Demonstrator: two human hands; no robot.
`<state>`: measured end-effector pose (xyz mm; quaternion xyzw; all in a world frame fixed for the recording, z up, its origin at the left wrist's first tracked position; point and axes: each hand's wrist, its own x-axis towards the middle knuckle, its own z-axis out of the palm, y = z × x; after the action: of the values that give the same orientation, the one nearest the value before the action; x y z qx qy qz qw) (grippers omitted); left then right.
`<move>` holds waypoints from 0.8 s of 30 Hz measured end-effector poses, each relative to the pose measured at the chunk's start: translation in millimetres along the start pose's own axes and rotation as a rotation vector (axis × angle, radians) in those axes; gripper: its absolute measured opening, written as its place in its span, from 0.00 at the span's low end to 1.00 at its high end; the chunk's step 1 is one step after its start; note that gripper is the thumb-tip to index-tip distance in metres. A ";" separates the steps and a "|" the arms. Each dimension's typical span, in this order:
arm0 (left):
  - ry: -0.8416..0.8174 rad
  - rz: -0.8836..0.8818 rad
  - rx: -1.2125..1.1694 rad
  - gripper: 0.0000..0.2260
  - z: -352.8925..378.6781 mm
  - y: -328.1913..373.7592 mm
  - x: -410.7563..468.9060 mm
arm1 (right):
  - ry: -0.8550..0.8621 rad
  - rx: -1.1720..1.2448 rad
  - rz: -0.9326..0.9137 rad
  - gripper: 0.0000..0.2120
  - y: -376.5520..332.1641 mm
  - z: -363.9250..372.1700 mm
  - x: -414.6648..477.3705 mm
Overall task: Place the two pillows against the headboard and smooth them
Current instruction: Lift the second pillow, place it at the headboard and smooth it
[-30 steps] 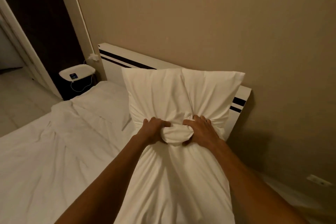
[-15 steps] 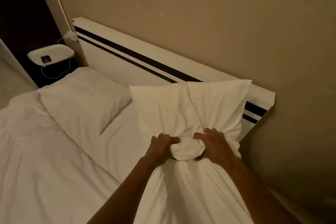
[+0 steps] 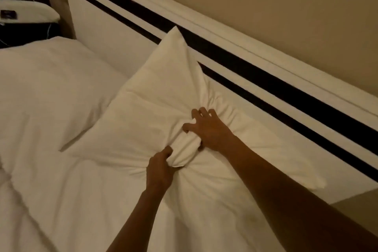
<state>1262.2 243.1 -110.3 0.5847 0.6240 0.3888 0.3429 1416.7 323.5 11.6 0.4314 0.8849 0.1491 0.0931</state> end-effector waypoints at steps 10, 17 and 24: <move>0.317 0.096 0.460 0.47 55.7 -138.6 2.5 | -0.021 0.204 -0.003 0.54 -14.7 164.8 30.8; 0.219 0.117 0.535 0.48 38.2 -129.5 4.9 | 0.021 0.150 0.080 0.53 -27.6 155.4 21.5; 0.231 0.149 0.448 0.42 1.1 -112.3 7.3 | 0.300 0.181 0.525 0.45 -32.0 141.6 -42.3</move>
<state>1210.6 248.9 -210.1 0.6422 0.6846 0.3293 0.1019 1460.5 297.4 -130.7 0.6248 0.7568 0.1508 -0.1187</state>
